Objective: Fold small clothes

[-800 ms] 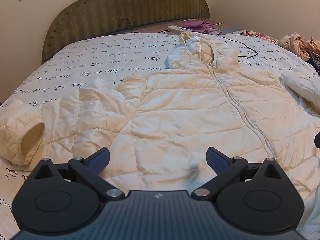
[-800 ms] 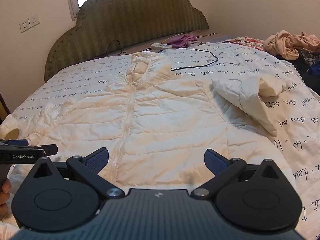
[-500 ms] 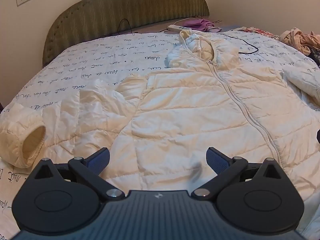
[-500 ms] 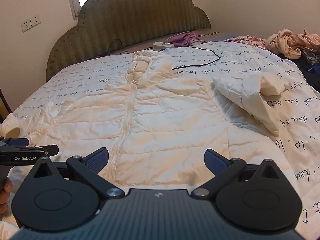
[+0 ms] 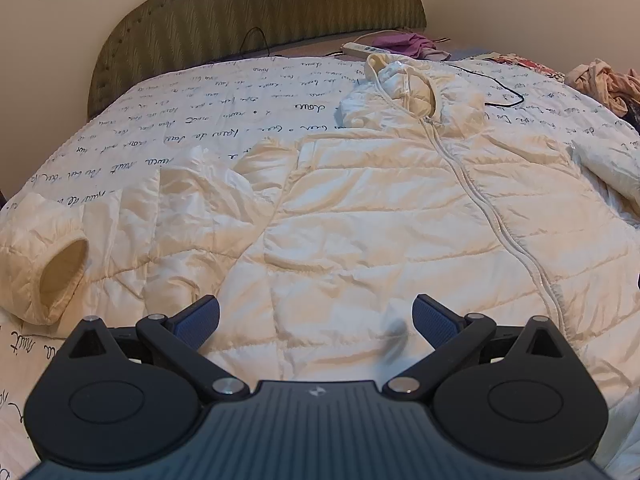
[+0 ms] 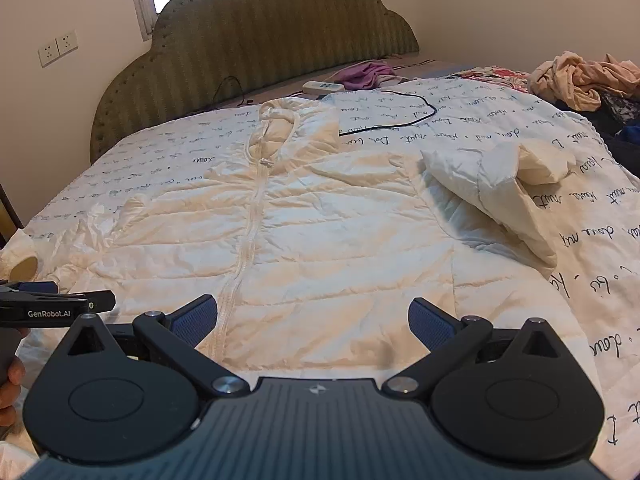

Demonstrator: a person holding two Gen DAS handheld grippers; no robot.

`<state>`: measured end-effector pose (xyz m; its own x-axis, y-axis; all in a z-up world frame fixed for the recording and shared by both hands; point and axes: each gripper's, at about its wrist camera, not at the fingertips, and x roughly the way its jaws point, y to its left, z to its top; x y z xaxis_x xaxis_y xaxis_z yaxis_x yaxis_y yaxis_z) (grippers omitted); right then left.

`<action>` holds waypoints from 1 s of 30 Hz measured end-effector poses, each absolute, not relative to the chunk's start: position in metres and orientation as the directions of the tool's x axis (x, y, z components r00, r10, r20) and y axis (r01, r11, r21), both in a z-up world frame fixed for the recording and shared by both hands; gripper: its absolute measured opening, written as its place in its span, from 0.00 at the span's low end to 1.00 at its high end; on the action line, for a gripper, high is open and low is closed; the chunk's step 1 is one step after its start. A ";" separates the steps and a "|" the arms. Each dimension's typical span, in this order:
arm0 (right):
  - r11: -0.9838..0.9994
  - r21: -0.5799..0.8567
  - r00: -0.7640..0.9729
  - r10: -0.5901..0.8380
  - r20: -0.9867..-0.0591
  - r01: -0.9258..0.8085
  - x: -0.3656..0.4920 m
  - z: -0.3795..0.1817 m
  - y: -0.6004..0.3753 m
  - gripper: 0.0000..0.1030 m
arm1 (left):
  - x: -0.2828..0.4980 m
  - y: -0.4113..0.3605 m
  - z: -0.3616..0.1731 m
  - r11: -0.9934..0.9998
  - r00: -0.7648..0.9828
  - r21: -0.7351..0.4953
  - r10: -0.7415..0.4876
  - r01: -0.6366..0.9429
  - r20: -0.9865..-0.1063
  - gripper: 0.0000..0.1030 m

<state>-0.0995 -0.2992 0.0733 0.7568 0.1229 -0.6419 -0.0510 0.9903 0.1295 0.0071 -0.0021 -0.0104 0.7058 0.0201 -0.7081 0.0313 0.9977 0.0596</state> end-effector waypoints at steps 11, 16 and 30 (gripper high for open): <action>0.990 0.137 0.748 0.108 -0.655 -0.024 -0.098 0.065 -0.309 1.00 | 0.009 -0.003 -0.017 0.997 0.692 0.072 0.030 0.033 -0.722 1.00; 0.990 0.138 0.749 0.109 -0.654 -0.023 -0.101 0.063 -0.310 1.00 | 0.008 -0.004 -0.019 0.996 0.689 0.076 0.030 0.037 -0.724 1.00; 0.986 0.165 0.790 0.085 -0.607 0.020 -0.098 0.066 -0.354 1.00 | 0.008 -0.016 -0.013 0.994 0.710 0.062 -0.020 0.090 -0.704 1.00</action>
